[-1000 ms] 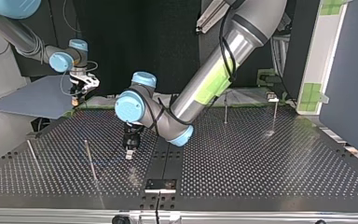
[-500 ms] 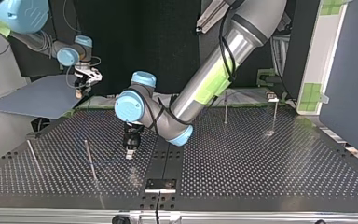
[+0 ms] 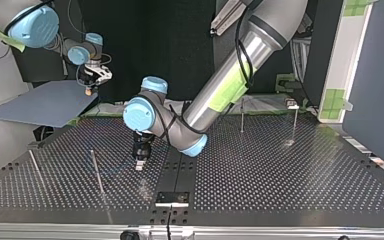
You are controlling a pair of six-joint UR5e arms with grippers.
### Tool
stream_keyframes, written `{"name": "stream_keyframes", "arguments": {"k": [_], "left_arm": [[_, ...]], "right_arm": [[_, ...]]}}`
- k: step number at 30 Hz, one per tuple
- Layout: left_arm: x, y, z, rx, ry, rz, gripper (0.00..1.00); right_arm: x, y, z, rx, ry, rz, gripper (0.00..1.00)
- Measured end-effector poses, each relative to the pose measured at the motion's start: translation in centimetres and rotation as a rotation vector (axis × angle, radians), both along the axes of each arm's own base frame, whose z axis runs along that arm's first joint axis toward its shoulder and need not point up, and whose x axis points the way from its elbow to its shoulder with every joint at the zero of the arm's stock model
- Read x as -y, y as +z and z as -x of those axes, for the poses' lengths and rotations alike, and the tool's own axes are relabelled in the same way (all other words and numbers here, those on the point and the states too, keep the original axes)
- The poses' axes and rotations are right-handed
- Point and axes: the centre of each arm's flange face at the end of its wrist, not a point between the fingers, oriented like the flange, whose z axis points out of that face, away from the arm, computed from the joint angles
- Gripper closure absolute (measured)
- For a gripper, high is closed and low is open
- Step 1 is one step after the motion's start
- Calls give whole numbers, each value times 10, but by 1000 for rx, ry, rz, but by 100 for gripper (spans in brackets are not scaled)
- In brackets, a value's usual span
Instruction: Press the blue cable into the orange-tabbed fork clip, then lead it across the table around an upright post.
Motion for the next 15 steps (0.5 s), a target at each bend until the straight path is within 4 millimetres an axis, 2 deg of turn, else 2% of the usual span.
{"name": "stream_keyframes", "arguments": {"k": [7, 15], "left_arm": [[-1, 0, -1, -1, 2, -1, 10], [-3, -1, -3, -2, 4, -2, 10]], "right_arm": [[-18, -41, 9, 4, -16, -57, 100], [-25, -78, 24, 14, -43, -98, 100]]}}
